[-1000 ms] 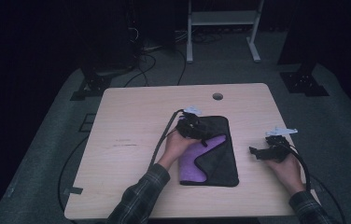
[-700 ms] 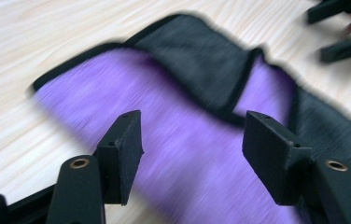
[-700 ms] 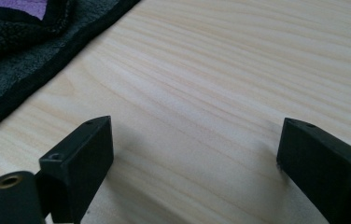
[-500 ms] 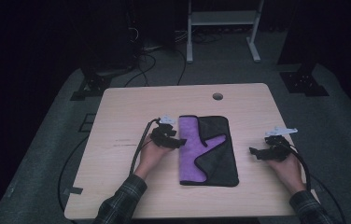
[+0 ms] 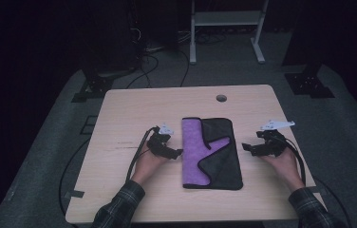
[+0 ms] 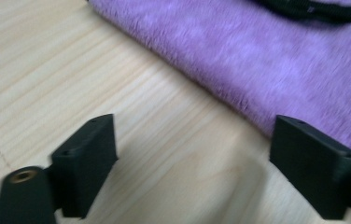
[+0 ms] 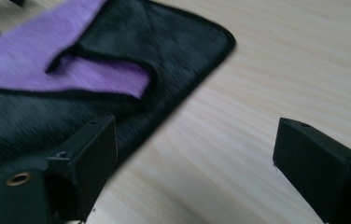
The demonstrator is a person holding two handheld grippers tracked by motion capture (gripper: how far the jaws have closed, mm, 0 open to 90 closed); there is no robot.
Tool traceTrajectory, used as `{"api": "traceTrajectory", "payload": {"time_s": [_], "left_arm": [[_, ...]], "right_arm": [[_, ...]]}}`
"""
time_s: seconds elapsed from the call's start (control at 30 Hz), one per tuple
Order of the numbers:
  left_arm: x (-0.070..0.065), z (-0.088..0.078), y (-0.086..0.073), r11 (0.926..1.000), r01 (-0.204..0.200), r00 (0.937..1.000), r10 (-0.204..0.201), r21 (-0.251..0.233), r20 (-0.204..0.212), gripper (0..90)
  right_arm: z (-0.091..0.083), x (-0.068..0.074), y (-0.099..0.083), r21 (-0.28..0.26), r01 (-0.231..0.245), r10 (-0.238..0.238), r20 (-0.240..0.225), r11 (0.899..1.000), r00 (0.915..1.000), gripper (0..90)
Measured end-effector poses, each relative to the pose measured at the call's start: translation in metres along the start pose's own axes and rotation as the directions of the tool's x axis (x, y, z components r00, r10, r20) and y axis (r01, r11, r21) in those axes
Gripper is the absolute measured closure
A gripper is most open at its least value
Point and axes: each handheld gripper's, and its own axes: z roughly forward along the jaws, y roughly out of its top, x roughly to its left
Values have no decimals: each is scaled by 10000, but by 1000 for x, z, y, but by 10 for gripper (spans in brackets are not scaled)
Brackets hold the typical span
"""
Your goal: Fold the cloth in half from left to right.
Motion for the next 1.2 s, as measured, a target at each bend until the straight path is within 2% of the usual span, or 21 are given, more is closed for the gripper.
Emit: {"api": "traceTrajectory", "payload": {"time_s": [0.13, 0.2, 0.23, 0.3, 0.37, 0.47, 0.57, 0.67, 0.73, 0.97, 1.03, 1.2], "left_arm": [[4, 0, -3, 9999, -82, 9999, 81, 106, 81, 60], [5, 1, -4, 9999, -102, 9999, 101, 100, 33, 50], [5, 1, -5, 9998, -168, 9999, 168, 116, -11, 30], [5, 3, -6, 9988, -490, 9988, 491, 84, -91, 13], [7, 3, -7, 9982, -595, 9982, 595, -19, 33, 0], [7, 3, -7, 9982, -605, 9982, 605, -24, 26, 0], [7, 4, -7, 9987, -502, 9987, 502, -66, -54, 0], [7, 4, -7, 9992, -394, 9991, 393, -64, -163, 0], [7, 5, -6, 9995, -304, 9993, 302, -97, -240, 0], [7, 5, -6, 9995, -300, 9992, 297, -104, -255, 0], [7, 5, -6, 9995, -293, 9993, 291, -102, -254, 0], [6, 6, -6, 9996, -265, 9993, 262, -124, -254, 0]], "right_arm": [[7, 10, 13, 49, 236, -235, -330, 9997, 9992, 130], [11, 14, 19, -169, 358, -366, -499, 9992, 9981, 140], [15, 17, 23, -1, 396, -395, -647, 9992, 9971, 139], [20, 22, 29, -43, 510, -512, -718, 9987, 9961, 139], [25, 28, 33, -180, 615, -628, -856, 9979, 9944, 148], [33, 35, 40, 19, 781, -774, -1050, 9969, 9915, 149], [40, 41, 47, -12, 905, -899, -1214, 9959, 9885, 149], [45, 46, 51, -264, 957, -985, -1398, 9951, 9853, 199], [50, 49, 54, -44, 1067, -1061, -1498, 9943, 9830, 199], [63, 58, 64, -299, 1189, -1222, -1675, 9925, 9783, 258], [68, 62, 65, -103, 1279, -1277, -1701, 9917, 9771, 277], [78, 71, 68, -12, 1487, -1458, -2015, 9889, 9686, 328]]}}
